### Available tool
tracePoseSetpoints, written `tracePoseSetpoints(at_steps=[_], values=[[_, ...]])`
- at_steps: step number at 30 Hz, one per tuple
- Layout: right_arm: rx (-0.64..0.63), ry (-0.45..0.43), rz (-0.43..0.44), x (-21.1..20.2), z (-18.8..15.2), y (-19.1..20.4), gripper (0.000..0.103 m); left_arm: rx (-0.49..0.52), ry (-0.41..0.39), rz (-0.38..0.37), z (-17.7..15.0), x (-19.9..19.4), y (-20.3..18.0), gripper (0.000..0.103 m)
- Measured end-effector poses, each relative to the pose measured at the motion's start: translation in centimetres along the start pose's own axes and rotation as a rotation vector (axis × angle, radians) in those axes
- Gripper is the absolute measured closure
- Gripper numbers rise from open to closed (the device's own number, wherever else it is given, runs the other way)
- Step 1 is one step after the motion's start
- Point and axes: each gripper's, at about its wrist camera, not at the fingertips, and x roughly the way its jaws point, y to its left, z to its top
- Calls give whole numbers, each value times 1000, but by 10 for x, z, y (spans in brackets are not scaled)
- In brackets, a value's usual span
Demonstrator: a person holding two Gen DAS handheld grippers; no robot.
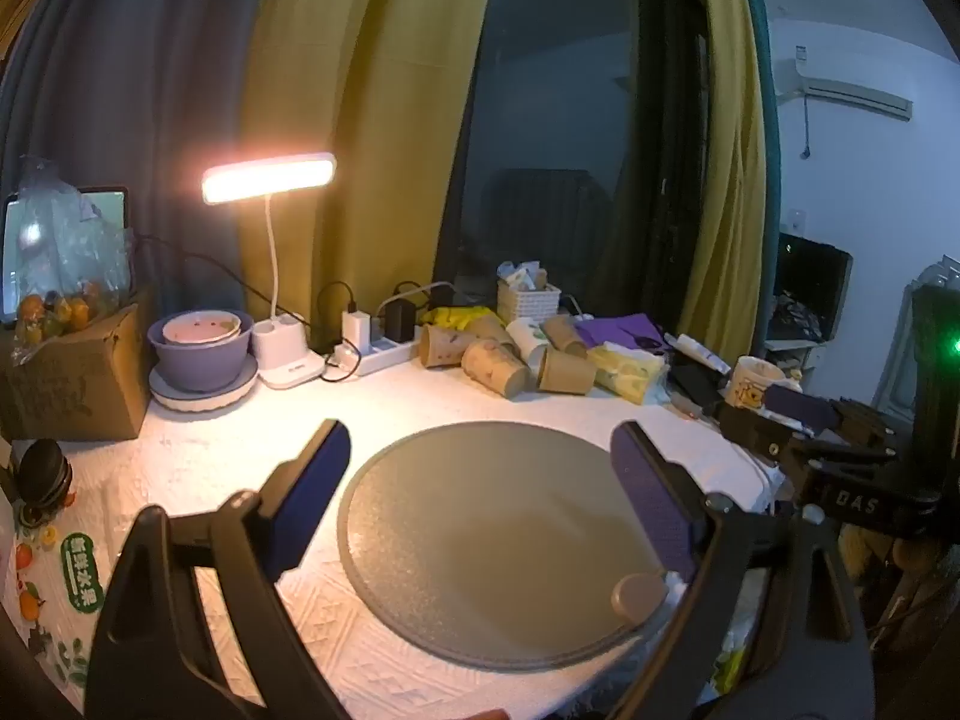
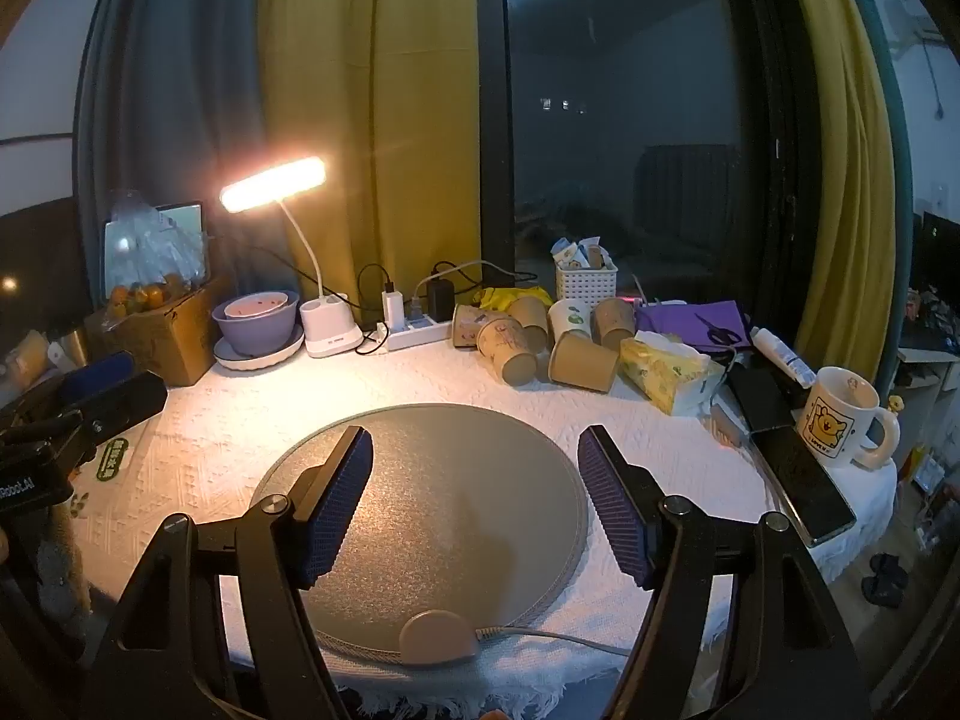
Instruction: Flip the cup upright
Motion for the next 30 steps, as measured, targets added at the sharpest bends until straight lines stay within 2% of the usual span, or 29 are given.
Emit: tracePoseSetpoints(at_steps=[22,30], values=[[-2,4,4,2,0,-6,29,11,3,-9,1,2,2,13],[-2,4,6,2,-2,4,29,11,3,-10,1,2,1,13]])
